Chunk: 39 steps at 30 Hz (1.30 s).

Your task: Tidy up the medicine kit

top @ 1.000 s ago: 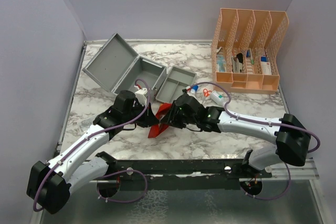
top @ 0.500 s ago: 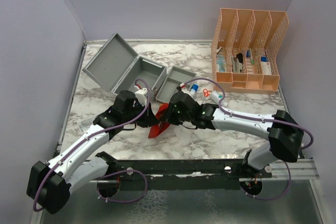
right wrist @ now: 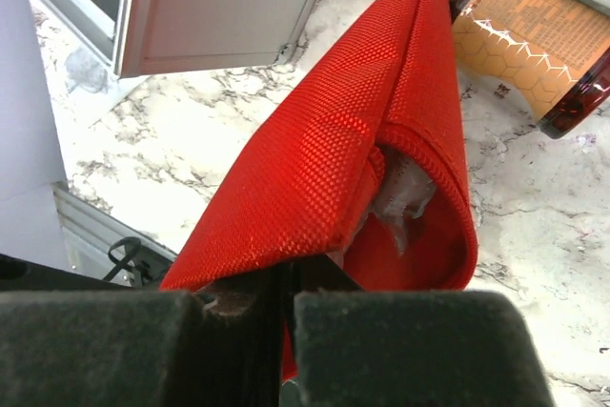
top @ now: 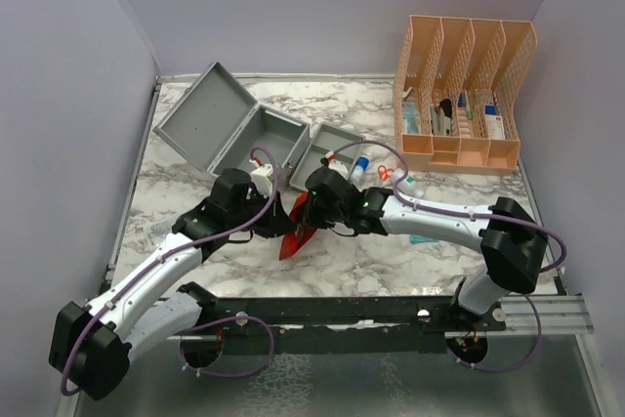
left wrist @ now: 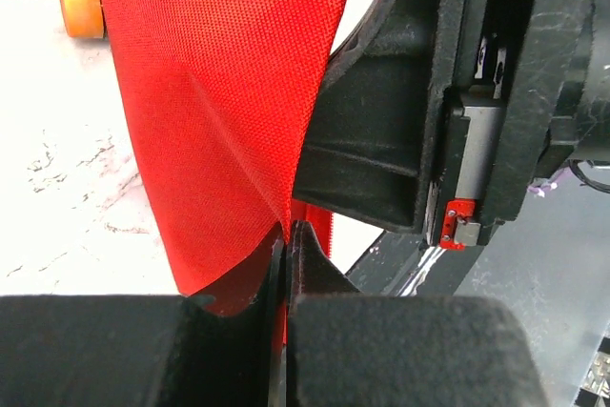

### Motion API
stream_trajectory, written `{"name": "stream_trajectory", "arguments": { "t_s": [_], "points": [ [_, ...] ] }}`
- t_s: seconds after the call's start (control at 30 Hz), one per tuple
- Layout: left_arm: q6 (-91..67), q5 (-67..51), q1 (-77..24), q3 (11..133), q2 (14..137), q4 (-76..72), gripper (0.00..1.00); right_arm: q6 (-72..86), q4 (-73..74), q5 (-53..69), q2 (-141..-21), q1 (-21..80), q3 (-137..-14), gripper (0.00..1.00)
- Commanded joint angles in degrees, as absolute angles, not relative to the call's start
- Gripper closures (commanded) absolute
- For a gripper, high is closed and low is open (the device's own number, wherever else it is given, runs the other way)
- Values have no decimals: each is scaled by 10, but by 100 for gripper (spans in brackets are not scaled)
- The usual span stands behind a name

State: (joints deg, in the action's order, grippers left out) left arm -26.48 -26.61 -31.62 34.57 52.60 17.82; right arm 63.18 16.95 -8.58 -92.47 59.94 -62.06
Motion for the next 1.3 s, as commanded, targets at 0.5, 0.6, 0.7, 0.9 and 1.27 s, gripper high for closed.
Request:
{"name": "stream_trajectory", "arguments": {
  "t_s": [0.5,0.6,0.7,0.9,1.27],
  "points": [
    [-321,-284,-318,348,481,161,100,664,306,-163,-686,601,-497,62],
    [-337,-295,-318,344,479,148,100,655,314,-165,-696,601,-506,60],
    [-355,-305,-318,341,478,138,100,636,294,-158,-710,601,-513,58],
    [-376,-307,-318,330,467,126,100,608,252,-119,-744,601,-523,57],
    [-405,-305,-318,297,461,99,100,600,280,-138,-785,601,-541,73]
  ]
}}
